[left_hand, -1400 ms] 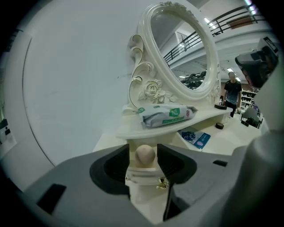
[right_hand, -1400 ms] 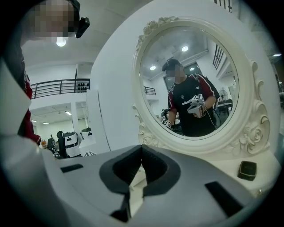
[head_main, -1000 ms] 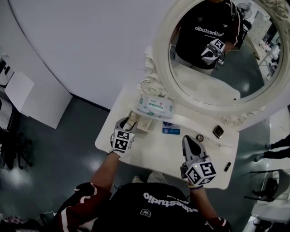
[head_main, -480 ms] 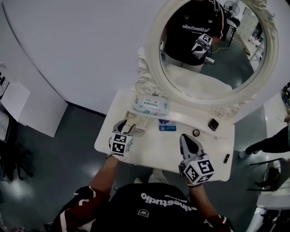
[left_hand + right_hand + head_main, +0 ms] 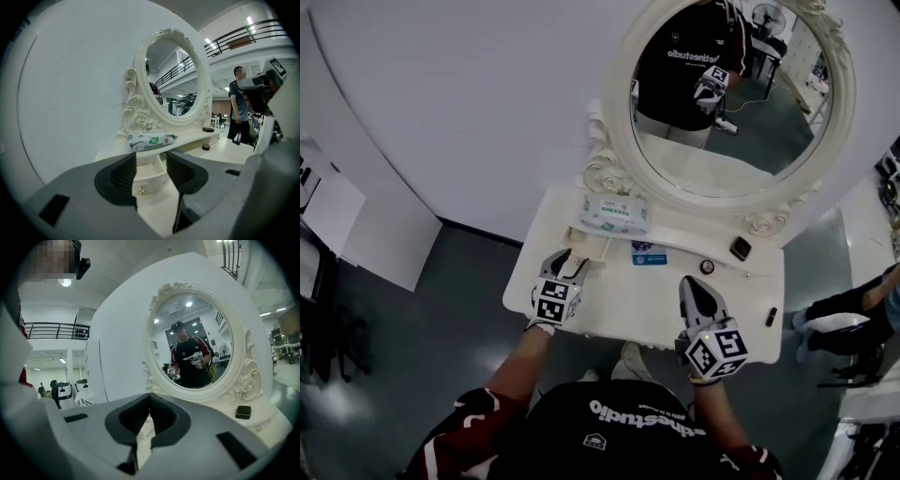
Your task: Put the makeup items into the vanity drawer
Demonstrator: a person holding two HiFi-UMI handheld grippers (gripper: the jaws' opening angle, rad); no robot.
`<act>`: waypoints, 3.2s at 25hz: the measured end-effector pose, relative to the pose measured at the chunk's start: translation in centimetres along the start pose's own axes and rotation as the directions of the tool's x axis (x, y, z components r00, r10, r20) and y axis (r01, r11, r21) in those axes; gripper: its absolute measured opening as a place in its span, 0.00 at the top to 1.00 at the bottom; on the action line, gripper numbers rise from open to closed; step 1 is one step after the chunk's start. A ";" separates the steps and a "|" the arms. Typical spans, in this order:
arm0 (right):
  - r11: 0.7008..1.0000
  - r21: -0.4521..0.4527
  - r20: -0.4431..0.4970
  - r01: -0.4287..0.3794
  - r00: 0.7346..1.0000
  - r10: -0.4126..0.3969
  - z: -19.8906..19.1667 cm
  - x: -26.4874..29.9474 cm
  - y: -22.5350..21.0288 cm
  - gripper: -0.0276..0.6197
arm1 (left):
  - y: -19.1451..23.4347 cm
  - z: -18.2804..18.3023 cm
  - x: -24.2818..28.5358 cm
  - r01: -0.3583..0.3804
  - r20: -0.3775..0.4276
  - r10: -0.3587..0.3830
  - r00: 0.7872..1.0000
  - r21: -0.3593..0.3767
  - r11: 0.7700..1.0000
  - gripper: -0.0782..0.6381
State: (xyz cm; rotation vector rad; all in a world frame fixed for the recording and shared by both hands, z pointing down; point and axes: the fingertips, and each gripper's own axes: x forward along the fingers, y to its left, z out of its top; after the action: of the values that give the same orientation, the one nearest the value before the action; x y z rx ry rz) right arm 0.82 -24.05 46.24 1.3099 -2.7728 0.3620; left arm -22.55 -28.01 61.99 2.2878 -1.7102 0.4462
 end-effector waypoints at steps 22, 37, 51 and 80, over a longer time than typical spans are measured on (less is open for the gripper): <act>0.991 0.000 0.047 0.133 0.990 -0.133 0.2 -6.1 1.4 0.95 | -8.3 8.7 -9.0 0.184 0.215 -0.190 0.958 0.049 0.982 0.63; 0.953 -0.041 0.116 0.300 0.949 -0.294 3.1 -12.6 -1.8 0.96 | -12.4 16.1 -14.2 0.227 0.344 -0.251 0.905 0.110 0.968 0.63; 0.947 -0.049 0.156 0.319 0.939 -0.308 6.6 -14.7 -4.7 0.96 | -13.1 19.6 -15.9 0.117 0.405 -0.149 0.902 0.103 0.988 0.77; 0.952 -0.044 0.178 0.303 0.940 -0.291 7.3 -17.9 -7.6 0.97 | -16.6 20.2 -17.1 0.047 0.414 -0.070 0.908 0.066 0.997 0.88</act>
State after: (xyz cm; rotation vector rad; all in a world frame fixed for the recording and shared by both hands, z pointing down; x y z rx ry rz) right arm 18.47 -16.96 37.95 1.7842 -2.6233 0.1379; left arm -9.20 -15.88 36.46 2.6091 -1.8200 -0.0168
